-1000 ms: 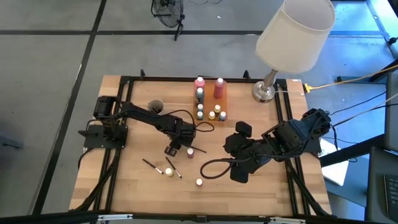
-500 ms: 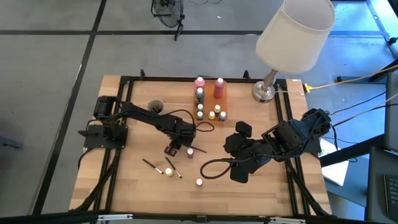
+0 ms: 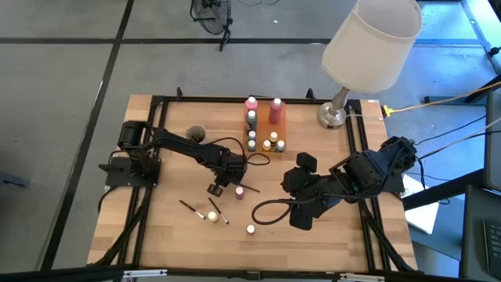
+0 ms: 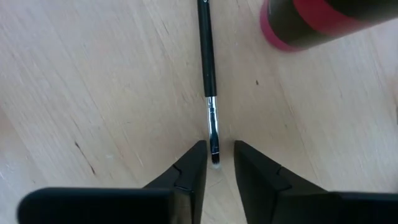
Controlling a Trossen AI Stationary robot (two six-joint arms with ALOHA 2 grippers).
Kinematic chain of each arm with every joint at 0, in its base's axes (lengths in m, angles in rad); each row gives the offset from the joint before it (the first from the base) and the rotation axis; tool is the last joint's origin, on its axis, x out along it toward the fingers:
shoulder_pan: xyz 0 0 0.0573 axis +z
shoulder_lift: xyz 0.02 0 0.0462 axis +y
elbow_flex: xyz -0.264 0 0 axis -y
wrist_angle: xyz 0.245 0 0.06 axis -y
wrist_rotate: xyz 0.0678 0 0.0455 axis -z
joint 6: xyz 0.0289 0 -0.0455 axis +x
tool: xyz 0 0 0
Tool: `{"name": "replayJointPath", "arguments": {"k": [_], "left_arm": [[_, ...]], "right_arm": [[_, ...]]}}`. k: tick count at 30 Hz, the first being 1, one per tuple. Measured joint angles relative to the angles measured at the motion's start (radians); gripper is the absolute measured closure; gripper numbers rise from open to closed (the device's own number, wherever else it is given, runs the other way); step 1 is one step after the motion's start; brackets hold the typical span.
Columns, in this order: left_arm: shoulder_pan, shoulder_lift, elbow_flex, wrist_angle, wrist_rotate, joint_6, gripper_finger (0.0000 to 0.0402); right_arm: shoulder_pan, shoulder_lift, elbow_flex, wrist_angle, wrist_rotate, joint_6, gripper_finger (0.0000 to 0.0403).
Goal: Pick & Place Paint Supplies
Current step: Put the top silver paint brush into the white cup
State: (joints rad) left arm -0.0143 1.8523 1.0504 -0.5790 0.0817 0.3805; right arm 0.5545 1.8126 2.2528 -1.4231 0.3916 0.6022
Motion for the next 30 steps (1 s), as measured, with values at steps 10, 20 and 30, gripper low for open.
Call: {"name": "replayJointPath", "arguments": {"k": [10, 20, 30], "left_arm": [[0.0, 0.001, 0.0, 0.005, 0.008, 0.0, 0.038], [-0.001, 0.001, 0.001, -0.001, 0.005, 0.001, 0.0398], [-0.014, 0.001, 0.002, -0.014, -0.007, -0.004, 0.0399]], "right_arm": [[0.0, 0.0, 0.0, 0.0, 0.0, 0.0, 0.0186], [0.0, 0.0, 0.0, 0.005, 0.0, 0.0, 0.0186], [0.0, 0.0, 0.0, 0.006, 0.0, 0.0, 0.0186]]}}
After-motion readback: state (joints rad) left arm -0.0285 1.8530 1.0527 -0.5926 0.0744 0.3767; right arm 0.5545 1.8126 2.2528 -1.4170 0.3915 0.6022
